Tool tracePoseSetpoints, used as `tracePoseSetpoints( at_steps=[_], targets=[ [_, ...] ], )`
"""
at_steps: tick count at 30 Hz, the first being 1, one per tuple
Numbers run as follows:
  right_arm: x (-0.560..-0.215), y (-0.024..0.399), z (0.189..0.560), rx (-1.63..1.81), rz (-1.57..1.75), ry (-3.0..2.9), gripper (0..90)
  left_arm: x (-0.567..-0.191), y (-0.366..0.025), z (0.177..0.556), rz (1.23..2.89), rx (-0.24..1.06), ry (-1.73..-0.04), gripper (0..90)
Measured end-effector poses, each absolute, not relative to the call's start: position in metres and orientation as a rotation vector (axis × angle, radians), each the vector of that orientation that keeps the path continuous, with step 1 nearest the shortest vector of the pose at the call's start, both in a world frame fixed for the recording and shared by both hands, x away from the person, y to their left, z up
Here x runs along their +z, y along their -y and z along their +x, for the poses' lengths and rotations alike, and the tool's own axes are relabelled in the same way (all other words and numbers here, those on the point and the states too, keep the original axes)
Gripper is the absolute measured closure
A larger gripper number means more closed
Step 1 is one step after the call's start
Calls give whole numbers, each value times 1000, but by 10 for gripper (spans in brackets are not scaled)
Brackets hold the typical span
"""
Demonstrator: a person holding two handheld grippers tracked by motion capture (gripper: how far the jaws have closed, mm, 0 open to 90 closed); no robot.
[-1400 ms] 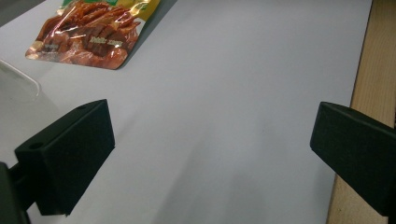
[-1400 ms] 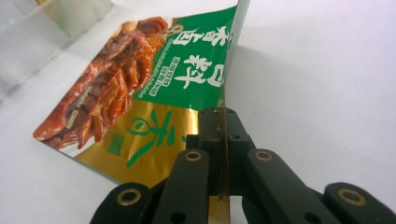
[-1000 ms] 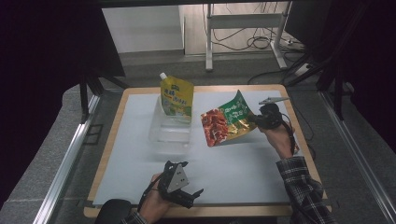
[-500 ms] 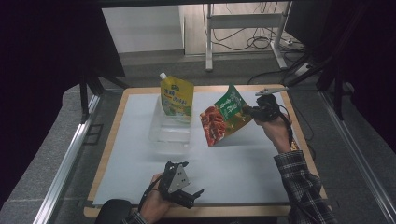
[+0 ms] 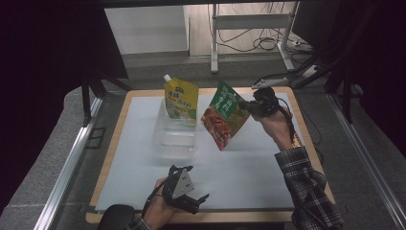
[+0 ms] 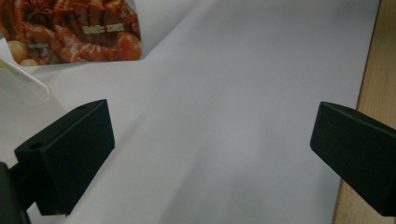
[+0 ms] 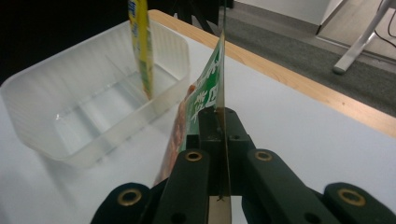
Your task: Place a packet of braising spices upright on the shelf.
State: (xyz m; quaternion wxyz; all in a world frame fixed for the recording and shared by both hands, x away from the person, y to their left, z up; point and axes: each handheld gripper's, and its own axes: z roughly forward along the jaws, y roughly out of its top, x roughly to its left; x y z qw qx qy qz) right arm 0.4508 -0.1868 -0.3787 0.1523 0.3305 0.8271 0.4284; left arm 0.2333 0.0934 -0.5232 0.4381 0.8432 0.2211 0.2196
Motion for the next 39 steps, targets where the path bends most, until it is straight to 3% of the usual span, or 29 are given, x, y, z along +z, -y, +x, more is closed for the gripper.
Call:
tracePoseSetpoints(
  at_steps=[39],
  targets=[
    [-319, 173, 420, 1311, 752, -2405, 891, -520, -97, 233, 2037, 547, -583, 0]
  ],
)
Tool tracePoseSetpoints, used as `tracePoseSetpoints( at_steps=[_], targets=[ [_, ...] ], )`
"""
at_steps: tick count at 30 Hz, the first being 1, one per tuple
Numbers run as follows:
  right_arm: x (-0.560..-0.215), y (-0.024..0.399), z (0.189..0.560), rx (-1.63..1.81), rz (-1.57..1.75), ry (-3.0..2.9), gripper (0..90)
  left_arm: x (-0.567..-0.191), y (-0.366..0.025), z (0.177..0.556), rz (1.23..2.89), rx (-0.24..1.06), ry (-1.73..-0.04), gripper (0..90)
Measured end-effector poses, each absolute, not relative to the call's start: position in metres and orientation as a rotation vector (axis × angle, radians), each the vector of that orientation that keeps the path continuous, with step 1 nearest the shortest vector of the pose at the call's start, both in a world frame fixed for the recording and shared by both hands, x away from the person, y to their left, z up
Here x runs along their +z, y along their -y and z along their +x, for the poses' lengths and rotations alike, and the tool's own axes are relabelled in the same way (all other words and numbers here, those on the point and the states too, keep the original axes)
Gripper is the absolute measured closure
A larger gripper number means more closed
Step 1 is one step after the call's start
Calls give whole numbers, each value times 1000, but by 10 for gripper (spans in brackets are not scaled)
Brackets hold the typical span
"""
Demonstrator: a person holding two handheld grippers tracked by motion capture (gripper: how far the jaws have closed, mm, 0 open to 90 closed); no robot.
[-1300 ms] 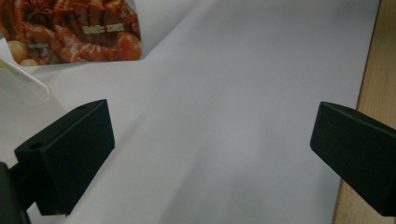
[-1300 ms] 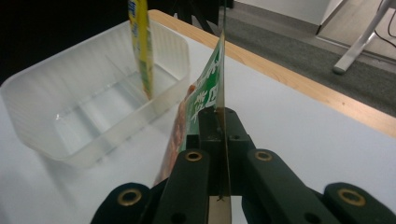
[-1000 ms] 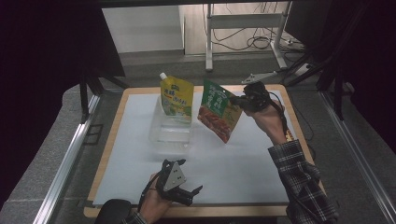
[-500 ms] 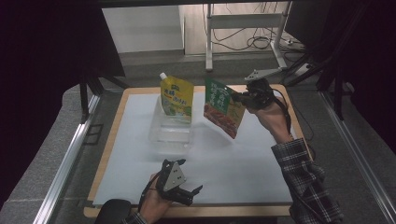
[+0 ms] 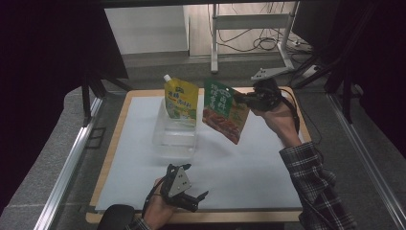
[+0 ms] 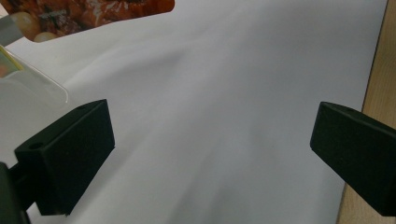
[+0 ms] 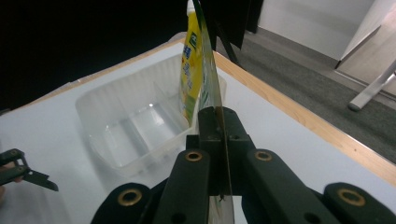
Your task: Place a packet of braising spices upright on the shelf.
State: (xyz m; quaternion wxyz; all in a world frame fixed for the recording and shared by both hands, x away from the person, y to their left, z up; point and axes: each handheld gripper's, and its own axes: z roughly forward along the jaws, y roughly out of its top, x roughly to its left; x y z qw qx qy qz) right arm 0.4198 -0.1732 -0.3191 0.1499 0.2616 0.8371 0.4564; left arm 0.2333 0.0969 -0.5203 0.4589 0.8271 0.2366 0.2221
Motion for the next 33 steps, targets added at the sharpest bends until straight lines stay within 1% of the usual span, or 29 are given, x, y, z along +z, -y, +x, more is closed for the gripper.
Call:
tracePoseSetpoints(
  at_steps=[15, 22, 33],
  targets=[
    [-306, 155, 419, 1374, 690, -2437, 890, -520, -96, 233, 2044, 547, -574, 0],
    [-300, 139, 420, 1387, 646, -2453, 890, -520, -96, 233, 2049, 546, -569, 0],
    [-302, 112, 428, 1408, 621, -2469, 891, -520, -95, 232, 2054, 546, -565, 0]
  ],
)
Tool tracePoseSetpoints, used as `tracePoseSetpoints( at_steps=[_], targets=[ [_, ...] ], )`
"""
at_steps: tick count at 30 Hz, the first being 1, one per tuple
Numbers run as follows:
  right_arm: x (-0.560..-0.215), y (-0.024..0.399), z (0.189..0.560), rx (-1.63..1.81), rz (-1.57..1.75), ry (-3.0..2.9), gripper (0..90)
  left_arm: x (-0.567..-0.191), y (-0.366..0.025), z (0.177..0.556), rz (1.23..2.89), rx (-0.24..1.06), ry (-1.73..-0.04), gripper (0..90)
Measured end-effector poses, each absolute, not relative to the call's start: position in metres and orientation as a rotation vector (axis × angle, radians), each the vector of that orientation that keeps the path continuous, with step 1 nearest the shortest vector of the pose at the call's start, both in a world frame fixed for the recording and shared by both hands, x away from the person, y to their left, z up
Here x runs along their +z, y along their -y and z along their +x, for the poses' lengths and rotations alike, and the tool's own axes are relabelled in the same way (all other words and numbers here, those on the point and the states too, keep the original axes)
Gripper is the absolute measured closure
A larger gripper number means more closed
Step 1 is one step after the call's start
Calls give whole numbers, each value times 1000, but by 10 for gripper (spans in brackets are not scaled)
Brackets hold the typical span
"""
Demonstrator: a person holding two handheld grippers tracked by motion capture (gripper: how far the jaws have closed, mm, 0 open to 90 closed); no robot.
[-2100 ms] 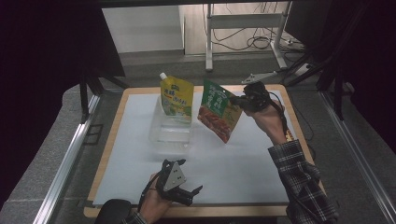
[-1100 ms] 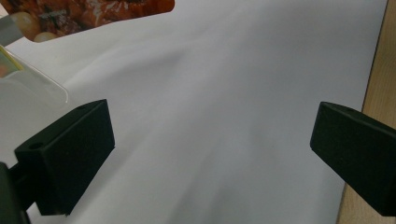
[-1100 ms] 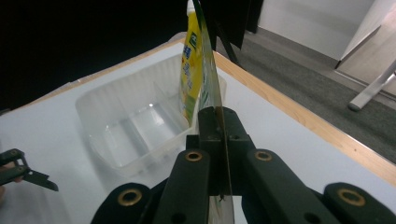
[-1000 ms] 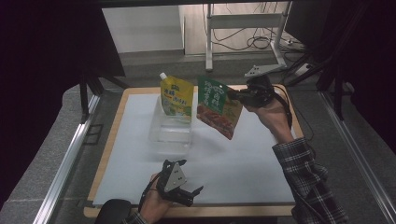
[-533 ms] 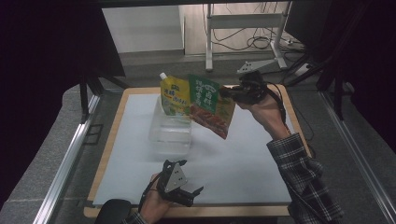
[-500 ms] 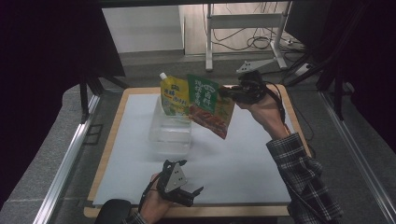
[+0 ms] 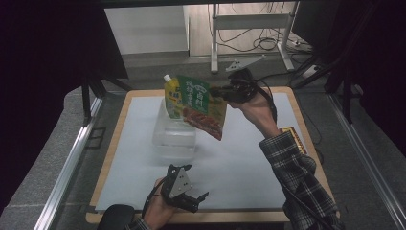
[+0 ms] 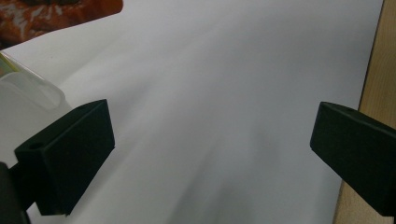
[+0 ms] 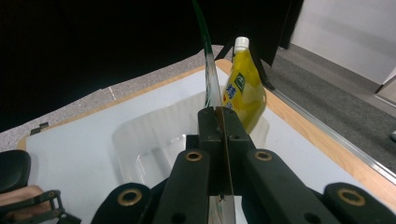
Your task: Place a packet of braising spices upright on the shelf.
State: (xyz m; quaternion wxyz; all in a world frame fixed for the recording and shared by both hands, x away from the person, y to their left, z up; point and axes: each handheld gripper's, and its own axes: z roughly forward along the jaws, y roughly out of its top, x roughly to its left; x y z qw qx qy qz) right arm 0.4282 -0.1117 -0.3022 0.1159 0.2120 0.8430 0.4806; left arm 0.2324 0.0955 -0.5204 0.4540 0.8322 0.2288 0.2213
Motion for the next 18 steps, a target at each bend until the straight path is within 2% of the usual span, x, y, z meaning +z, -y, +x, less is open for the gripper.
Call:
tracePoseSetpoints(
  at_steps=[18],
  targets=[
    [-310, 63, 452, 1446, 583, -2495, 890, -520, -97, 232, 2036, 532, -564, 0]
  ],
)
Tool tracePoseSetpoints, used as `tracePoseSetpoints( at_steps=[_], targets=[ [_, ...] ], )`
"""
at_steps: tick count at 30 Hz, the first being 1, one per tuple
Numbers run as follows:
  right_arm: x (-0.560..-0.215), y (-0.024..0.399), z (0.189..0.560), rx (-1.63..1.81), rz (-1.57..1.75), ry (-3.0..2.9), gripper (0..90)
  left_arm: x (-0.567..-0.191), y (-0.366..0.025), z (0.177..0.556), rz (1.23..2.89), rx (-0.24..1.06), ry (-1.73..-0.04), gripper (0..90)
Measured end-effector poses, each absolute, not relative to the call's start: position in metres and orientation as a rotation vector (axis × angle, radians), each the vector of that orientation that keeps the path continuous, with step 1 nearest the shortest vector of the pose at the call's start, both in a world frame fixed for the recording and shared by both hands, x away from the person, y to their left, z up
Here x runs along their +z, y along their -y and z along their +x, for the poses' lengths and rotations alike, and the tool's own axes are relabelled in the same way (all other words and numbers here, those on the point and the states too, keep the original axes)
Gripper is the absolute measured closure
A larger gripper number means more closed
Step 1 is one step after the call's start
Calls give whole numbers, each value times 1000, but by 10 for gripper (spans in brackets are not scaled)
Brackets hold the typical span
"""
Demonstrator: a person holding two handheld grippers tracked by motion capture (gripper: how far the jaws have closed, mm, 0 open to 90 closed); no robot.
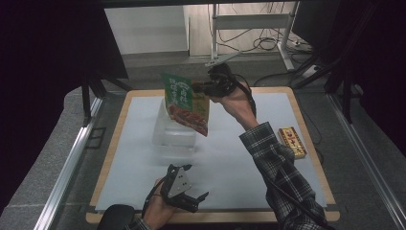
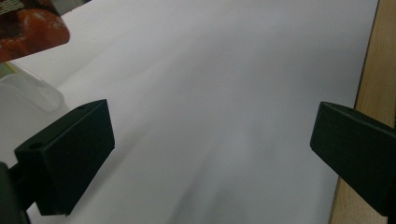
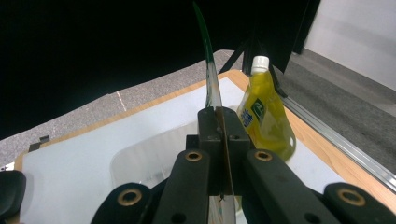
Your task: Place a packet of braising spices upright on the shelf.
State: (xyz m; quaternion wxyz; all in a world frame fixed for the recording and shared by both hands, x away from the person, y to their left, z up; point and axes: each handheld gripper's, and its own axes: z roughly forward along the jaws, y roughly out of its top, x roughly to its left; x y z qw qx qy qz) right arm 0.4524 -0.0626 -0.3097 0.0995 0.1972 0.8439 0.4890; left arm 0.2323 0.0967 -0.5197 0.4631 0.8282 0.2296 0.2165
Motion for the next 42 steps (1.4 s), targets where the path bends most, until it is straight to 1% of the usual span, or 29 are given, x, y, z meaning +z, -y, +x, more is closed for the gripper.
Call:
tracePoseSetpoints(
  at_steps=[10, 17, 31, 34, 37, 42],
  targets=[
    [-314, 36, 464, 1469, 574, -2503, 890, -520, -97, 232, 2041, 533, -560, 0],
    [-320, 18, 465, 1476, 550, -2517, 890, -520, -96, 232, 2048, 535, -552, 0],
    [-336, 15, 472, 1506, 590, -2536, 890, -520, -96, 231, 2056, 532, -551, 0],
    [-343, 13, 472, 1471, 593, -2546, 890, -520, -96, 231, 2054, 532, -548, 0],
    [-360, 17, 477, 1479, 616, -2551, 890, -520, -96, 231, 2068, 535, -543, 0],
    [-363, 23, 481, 1510, 636, -2534, 889, -521, -95, 232, 2073, 534, -542, 0]
  ],
)
